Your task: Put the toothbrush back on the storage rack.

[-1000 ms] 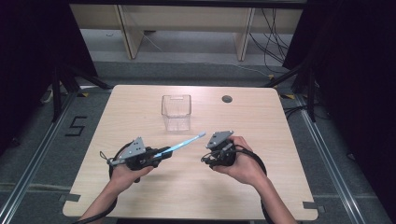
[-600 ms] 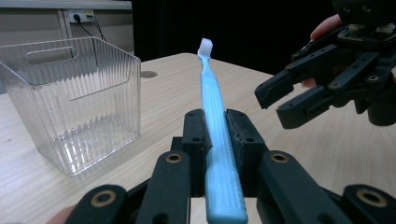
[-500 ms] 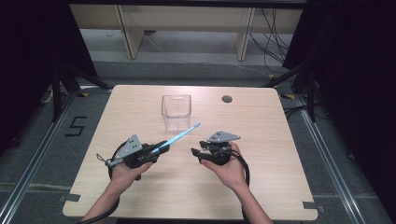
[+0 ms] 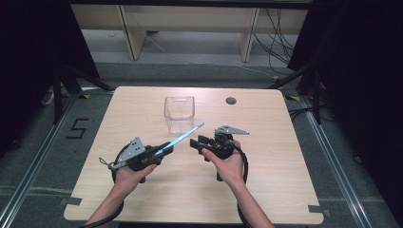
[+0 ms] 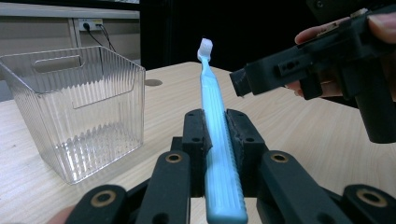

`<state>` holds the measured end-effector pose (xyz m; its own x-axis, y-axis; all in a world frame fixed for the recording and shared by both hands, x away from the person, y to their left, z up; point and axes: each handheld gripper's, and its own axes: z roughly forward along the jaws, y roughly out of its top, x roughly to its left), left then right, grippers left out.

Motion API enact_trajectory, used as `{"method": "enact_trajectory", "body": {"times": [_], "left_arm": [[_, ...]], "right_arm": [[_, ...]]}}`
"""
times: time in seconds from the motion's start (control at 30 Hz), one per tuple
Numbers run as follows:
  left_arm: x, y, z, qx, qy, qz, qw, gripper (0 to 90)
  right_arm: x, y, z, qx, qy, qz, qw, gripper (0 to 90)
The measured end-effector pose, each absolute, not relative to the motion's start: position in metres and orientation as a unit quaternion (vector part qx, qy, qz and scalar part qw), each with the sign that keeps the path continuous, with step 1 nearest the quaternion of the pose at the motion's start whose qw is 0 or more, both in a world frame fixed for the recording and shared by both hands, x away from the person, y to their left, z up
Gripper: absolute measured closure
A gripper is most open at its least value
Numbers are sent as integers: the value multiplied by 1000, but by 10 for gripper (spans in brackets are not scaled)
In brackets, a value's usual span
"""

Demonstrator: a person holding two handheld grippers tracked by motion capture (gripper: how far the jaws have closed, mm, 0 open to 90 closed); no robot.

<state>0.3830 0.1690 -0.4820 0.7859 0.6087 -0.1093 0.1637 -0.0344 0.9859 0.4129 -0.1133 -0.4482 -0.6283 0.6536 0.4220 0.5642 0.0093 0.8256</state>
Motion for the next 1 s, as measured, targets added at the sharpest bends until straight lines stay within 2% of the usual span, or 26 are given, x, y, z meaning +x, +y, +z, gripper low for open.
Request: {"method": "enact_trajectory", "body": {"times": [0.13,0.3,0.33,0.47,0.87,1.0], "left_arm": [[382,170,-480,700,280,177,633,781],[381,171,-479,696,281,180,636,781],[381,172,-479,695,283,180,636,781],[381,174,-479,696,282,180,635,781],[382,169,-479,685,279,174,650,781],[381,169,-479,691,281,173,643,781]], "right_arm": [[417,-109,-442,442,690,573,9,542],[423,-103,-442,444,690,571,12,541],[421,-102,-440,454,684,570,-6,541],[425,-99,-443,458,679,574,-20,541],[436,-98,-445,469,665,580,-44,528],[439,-98,-444,475,657,584,-48,548]]}}
